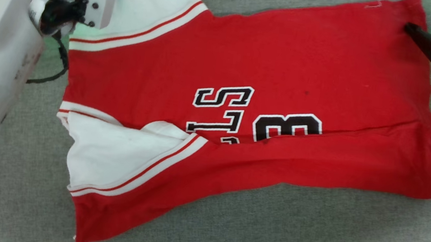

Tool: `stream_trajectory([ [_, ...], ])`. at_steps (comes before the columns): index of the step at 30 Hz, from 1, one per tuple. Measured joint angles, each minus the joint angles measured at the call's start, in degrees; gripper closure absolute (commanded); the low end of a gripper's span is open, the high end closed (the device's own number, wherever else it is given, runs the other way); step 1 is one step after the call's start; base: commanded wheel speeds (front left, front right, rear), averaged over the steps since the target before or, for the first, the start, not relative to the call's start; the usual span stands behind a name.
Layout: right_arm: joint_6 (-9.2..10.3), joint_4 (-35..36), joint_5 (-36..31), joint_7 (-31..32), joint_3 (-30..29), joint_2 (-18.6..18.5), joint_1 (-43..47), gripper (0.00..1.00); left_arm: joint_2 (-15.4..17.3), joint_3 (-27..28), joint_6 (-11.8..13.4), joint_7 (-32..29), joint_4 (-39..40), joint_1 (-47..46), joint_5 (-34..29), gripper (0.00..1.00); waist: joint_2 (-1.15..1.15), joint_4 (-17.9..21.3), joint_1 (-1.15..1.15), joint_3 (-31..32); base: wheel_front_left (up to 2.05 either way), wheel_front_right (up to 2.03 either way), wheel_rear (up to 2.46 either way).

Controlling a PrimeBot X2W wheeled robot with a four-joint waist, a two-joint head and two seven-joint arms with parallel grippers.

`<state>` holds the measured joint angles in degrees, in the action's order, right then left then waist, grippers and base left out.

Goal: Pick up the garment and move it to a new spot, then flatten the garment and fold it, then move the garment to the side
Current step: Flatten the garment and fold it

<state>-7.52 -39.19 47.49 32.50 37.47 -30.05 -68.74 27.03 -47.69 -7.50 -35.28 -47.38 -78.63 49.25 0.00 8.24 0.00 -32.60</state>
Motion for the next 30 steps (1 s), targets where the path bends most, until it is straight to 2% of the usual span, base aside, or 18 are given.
stream_trajectory([
  [5, 0.00, -3.8, 1.5, -0.8, 3.1, 0.0, -2.4, 0.00, -0.8, -1.0, 0.0, 1.1, 0.1, -1.0, 1.3, 1.00, 0.00, -1.3, 0.00, -1.0, 0.00, 0.00, 0.00],
  [6, 0.00, -4.2, 2.0, -1.2, 3.8, 0.0, -2.6, 0.39, -1.0, -1.2, 0.0, 1.5, 0.1, -1.0, 1.6, 1.00, 0.00, -1.6, 0.00, -1.1, 0.00, 0.00, 0.00],
  [7, 0.04, -4.4, 2.5, -1.4, 4.2, -0.1, -2.7, 0.63, -1.1, -1.3, 0.0, 1.9, 0.1, -1.0, 2.0, 1.00, 0.00, -1.8, 0.00, -1.2, 0.00, 0.00, 0.00],
  [8, 0.07, -4.7, 3.2, -1.6, 4.8, -0.2, -3.0, 1.00, -1.2, -1.4, 0.0, 2.4, 0.1, -1.0, 2.5, 1.00, 0.00, -2.0, 0.00, -1.1, 0.00, 0.00, 0.00],
  [14, 0.00, -5.7, 5.5, -7.0, 8.0, -0.7, -3.1, 1.00, -1.6, -2.7, 0.0, 6.3, 0.4, 0.6, 4.8, 1.00, 0.00, -2.9, 0.00, 0.5, 0.00, 0.00, 0.00],
  [19, 0.00, -3.5, 6.6, -15.2, 10.7, -2.8, -2.0, 1.00, -0.8, -3.7, 0.0, 13.5, 3.7, 3.1, 7.1, 1.00, 0.00, -3.6, 0.00, 3.3, 0.00, 0.00, 0.00],
  [26, 0.00, 2.7, 10.5, -22.0, 15.4, -8.8, 4.7, 1.00, 3.9, -6.3, 0.0, 22.9, 14.2, 9.5, 11.1, 1.00, 0.00, -4.8, 0.00, 8.4, 0.00, 0.00, 0.00],
  [30, 0.00, 7.4, 12.5, -24.8, 17.4, -13.0, 9.4, 1.00, 8.3, -7.6, 0.0, 27.0, 23.8, 15.4, 14.0, 1.00, 0.00, -5.6, 0.00, 11.2, 0.00, 0.00, 0.00],
])
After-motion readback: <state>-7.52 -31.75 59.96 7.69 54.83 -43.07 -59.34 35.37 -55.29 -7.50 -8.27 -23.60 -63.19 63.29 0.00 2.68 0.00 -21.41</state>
